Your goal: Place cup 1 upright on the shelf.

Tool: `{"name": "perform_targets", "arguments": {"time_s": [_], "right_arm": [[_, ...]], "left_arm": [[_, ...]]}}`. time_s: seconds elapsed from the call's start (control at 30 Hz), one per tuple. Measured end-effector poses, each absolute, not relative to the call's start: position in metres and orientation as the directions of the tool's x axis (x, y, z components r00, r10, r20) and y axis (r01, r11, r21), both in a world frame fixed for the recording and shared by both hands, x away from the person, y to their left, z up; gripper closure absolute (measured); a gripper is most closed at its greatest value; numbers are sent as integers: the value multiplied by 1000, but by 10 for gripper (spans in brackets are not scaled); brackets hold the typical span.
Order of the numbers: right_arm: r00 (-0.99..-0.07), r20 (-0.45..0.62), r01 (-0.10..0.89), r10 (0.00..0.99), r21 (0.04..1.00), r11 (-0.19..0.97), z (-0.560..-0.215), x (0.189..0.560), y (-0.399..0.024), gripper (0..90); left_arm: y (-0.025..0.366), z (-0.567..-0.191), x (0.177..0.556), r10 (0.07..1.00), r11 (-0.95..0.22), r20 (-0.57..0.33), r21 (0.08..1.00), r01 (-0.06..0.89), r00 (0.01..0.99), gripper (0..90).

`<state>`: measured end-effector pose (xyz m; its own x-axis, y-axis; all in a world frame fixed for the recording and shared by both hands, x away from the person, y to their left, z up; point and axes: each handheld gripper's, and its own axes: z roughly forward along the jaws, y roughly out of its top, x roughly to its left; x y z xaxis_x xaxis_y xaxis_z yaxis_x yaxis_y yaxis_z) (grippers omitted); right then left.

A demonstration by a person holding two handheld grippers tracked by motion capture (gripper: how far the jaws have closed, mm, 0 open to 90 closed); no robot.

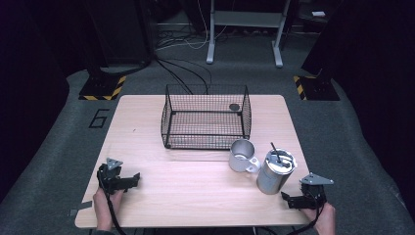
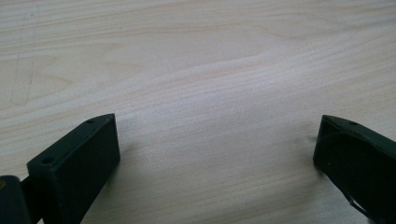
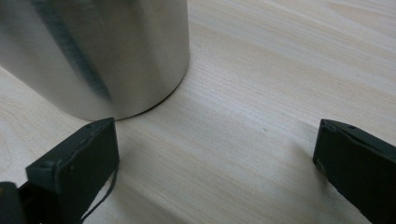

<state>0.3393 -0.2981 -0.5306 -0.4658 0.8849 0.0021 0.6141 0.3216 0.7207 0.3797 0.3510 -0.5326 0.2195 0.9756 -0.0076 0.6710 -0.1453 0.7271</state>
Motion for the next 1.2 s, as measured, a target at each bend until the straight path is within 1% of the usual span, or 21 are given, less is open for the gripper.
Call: {"name": "perform_targets", "arguments": {"time_s": [0.03,0.4,0.53,0.6,0.63,0.87,1.2], "right_arm": [[-465,1,616,885,719,323,-530,340,-298,0],[-456,2,627,890,710,320,-529,340,-298,0],[-447,18,638,894,707,305,-528,340,-297,0],[-450,4,638,893,701,319,-528,340,-298,0],[-437,11,641,899,705,303,-528,340,-297,0],[-452,47,650,891,702,292,-524,331,-297,0],[-484,40,617,874,724,308,-506,315,-287,0]], "left_arm": [[352,-532,380,974,-159,1,721,674,229,5],[351,-532,380,974,-159,3,722,673,226,5],[351,-532,380,974,-157,2,723,673,225,5],[351,-532,380,974,-160,5,724,671,226,5],[351,-532,380,974,-160,6,725,670,227,5],[351,-532,380,974,-159,6,727,668,226,5],[351,-532,380,975,-157,4,727,669,224,5]]}}
